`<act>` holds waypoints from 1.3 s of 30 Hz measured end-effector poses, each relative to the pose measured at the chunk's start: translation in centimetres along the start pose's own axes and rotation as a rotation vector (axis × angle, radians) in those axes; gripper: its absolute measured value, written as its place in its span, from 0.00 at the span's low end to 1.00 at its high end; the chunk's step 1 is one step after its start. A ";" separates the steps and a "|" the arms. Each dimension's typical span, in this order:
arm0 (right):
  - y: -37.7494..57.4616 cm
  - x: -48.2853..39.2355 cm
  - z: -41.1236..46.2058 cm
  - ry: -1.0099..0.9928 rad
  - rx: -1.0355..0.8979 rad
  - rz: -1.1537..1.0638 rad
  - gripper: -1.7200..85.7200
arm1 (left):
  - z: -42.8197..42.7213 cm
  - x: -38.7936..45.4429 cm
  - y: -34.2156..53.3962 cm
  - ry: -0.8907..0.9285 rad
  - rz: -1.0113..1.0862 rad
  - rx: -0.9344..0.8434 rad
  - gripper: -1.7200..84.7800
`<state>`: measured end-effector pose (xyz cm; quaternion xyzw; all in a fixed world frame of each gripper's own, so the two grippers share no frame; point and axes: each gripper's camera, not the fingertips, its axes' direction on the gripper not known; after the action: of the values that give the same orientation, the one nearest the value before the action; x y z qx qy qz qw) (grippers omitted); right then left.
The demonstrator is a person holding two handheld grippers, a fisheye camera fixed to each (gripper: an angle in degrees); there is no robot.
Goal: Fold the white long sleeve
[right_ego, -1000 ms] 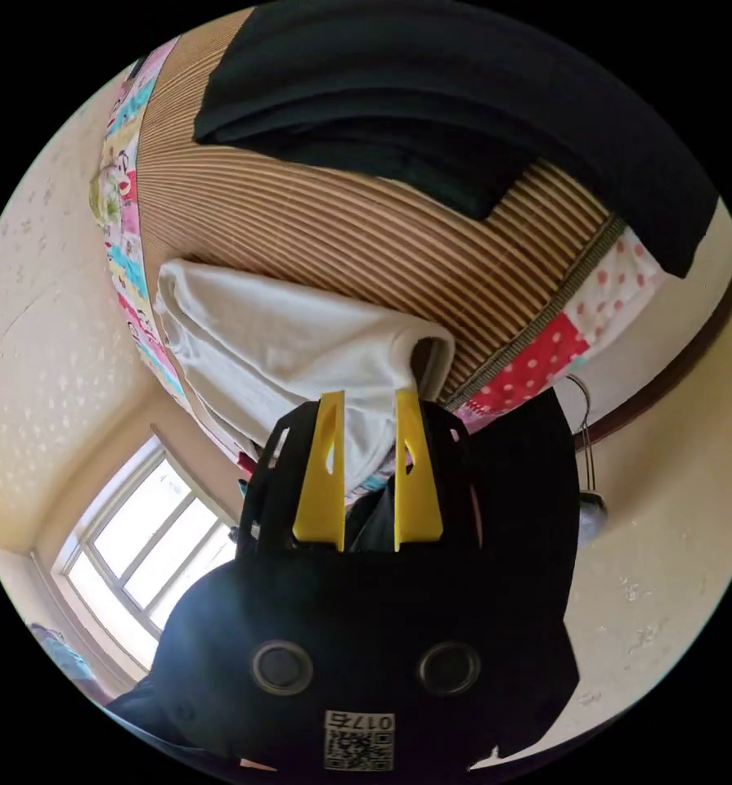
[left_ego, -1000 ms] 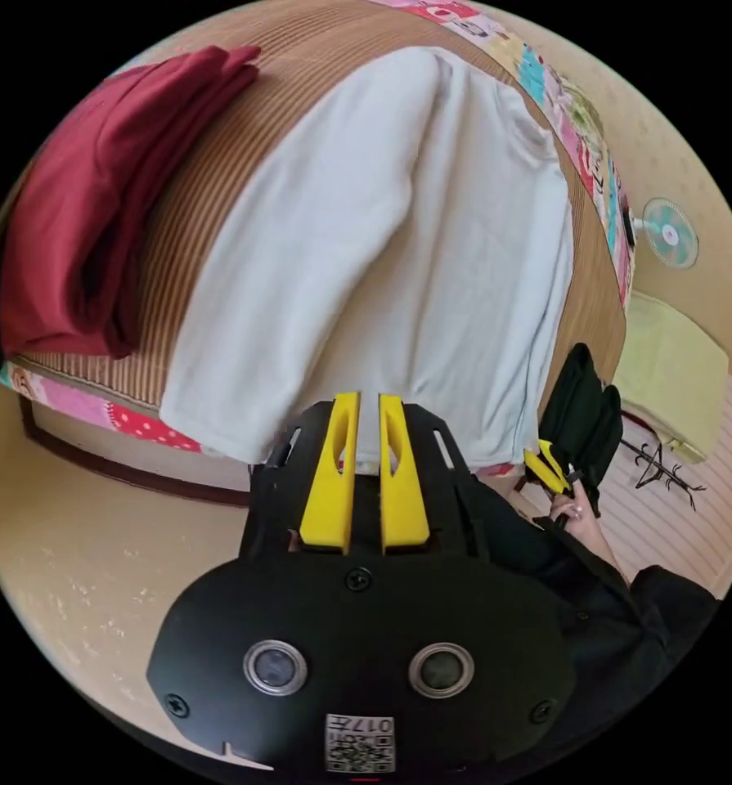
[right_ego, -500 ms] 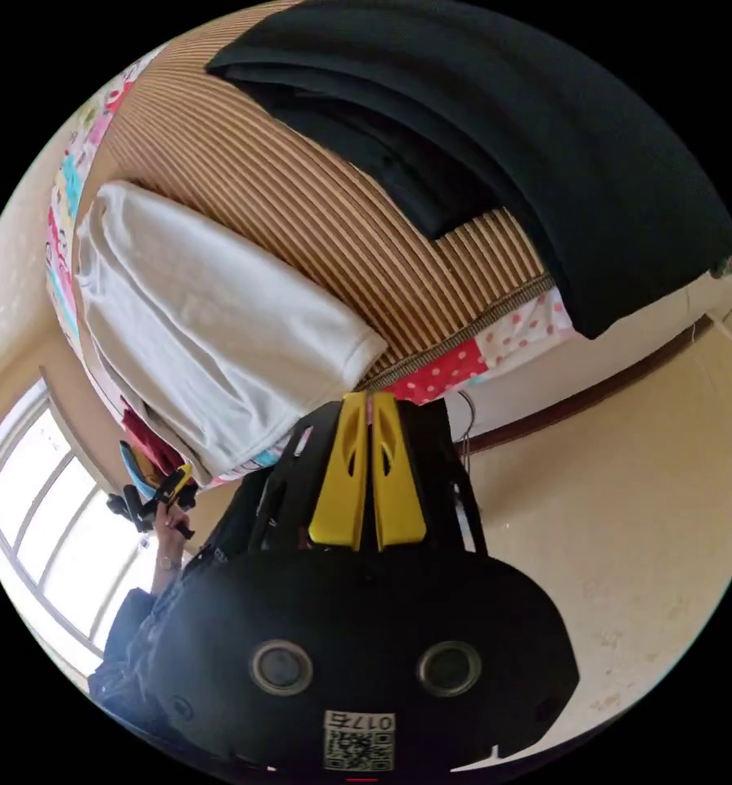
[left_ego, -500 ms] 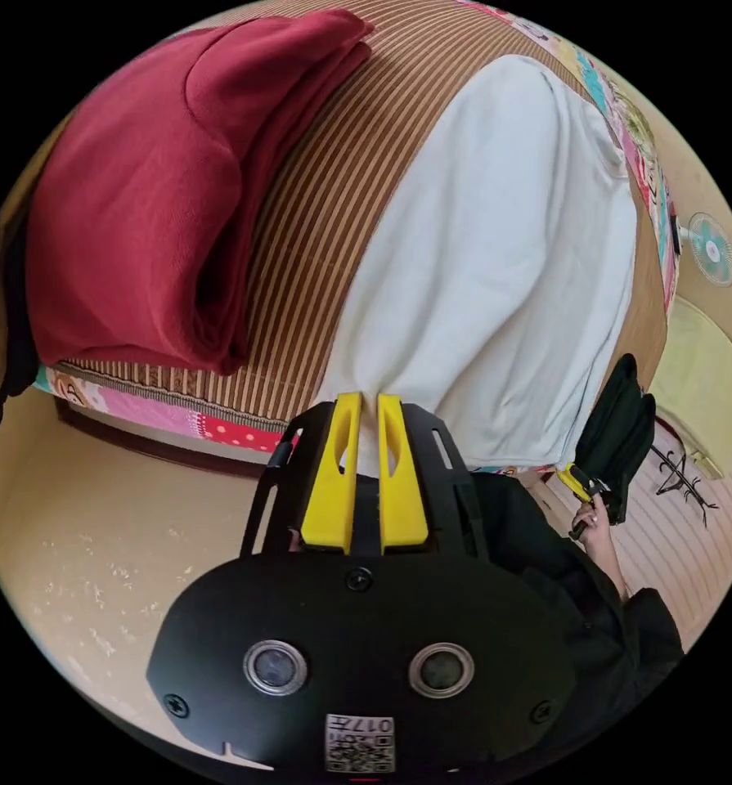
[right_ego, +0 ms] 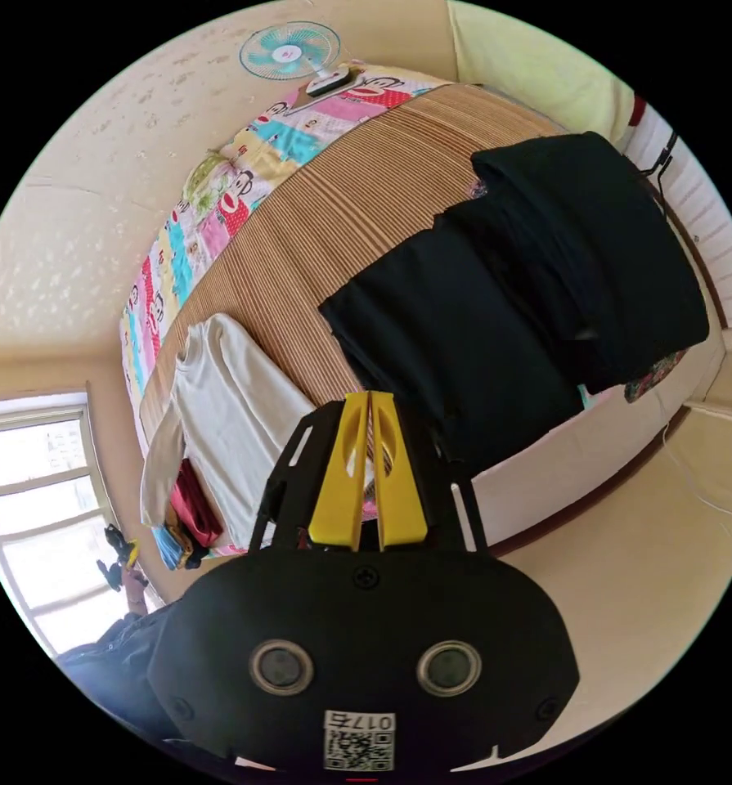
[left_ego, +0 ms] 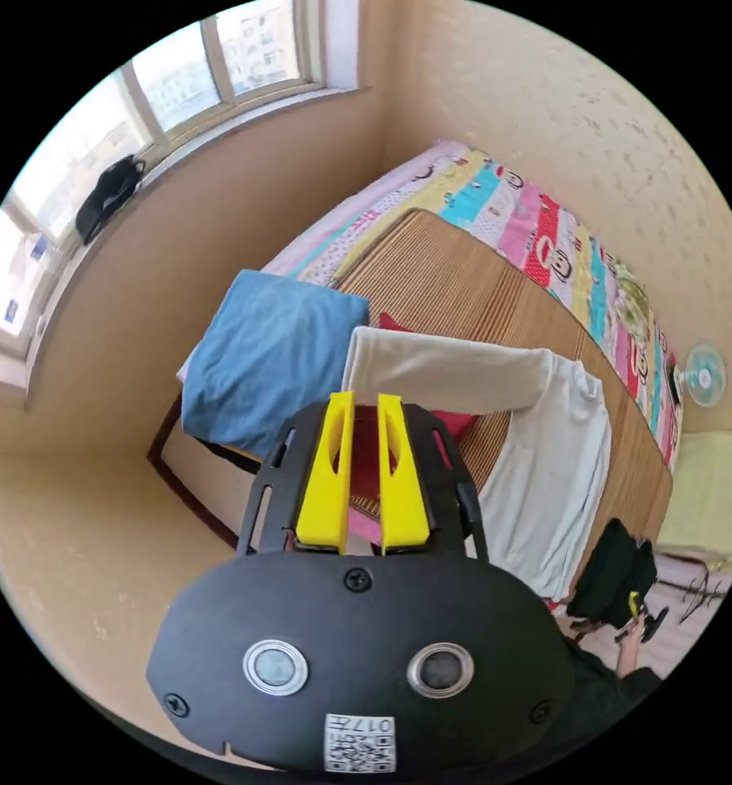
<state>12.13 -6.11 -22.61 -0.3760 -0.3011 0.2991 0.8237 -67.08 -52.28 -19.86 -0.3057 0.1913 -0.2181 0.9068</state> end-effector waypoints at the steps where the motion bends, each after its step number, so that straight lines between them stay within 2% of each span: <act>1: 0.8 -0.2 0.8 -0.008 -0.016 0.001 0.02 | 1.6 -1.9 0.7 0.145 -0.049 -0.017 0.11; 3: 4.4 -1.0 4.0 -0.024 -0.098 0.012 0.02 | 4.3 -3.4 2.1 0.320 -0.088 -0.029 0.11; 9: 10.8 -0.3 7.0 -0.025 -0.229 0.123 0.02 | 13.2 -5.4 2.3 0.556 -0.254 -0.097 0.15; 11: 11.6 0.1 6.2 -0.027 -0.230 0.146 0.02 | 15.6 -5.9 1.1 0.545 -0.310 -0.125 0.16; 13: 12.0 0.4 5.0 -0.021 -0.219 0.165 0.02 | 18.2 -7.0 0.1 0.455 -0.401 -0.145 0.17; 16: 12.6 0.7 3.1 -0.010 -0.203 0.188 0.02 | 19.5 -8.9 -0.1 0.404 -0.501 -0.075 0.18; 21: 13.9 0.2 2.3 -0.005 -0.227 0.188 0.02 | 19.7 -10.3 -0.8 0.386 -0.500 0.005 0.13; 23: 14.4 0.1 2.8 -0.011 -0.244 0.186 0.02 | 18.4 -9.8 -1.2 0.362 -0.452 0.052 0.06; 26: 15.2 0.2 3.6 -0.029 -0.264 0.190 0.02 | 13.1 -6.0 -2.7 0.413 -0.264 0.190 0.05; 29: 15.6 0.9 4.4 -0.049 -0.283 0.207 0.02 | 7.6 2.1 -3.3 0.504 -0.023 0.306 0.04; 31: 15.5 1.7 4.7 -0.058 -0.287 0.226 0.02 | 5.2 11.4 -2.0 0.583 0.199 0.347 0.04; 33: 15.1 3.0 4.9 -0.088 -0.281 0.256 0.03 | 5.4 19.2 0.2 0.647 0.365 0.329 0.04; 36: 14.4 5.1 4.6 -0.150 -0.257 0.309 0.03 | 9.0 31.3 6.0 0.707 0.568 0.212 0.06; 39: 13.8 8.1 4.0 -0.279 -0.187 0.374 0.04 | 14.1 39.9 13.2 0.655 0.745 0.039 0.12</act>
<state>10.77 8.93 -29.27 -0.4548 -0.3633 0.4662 0.6662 -23.41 -56.61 -26.33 -0.1148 0.5584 0.0327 0.8210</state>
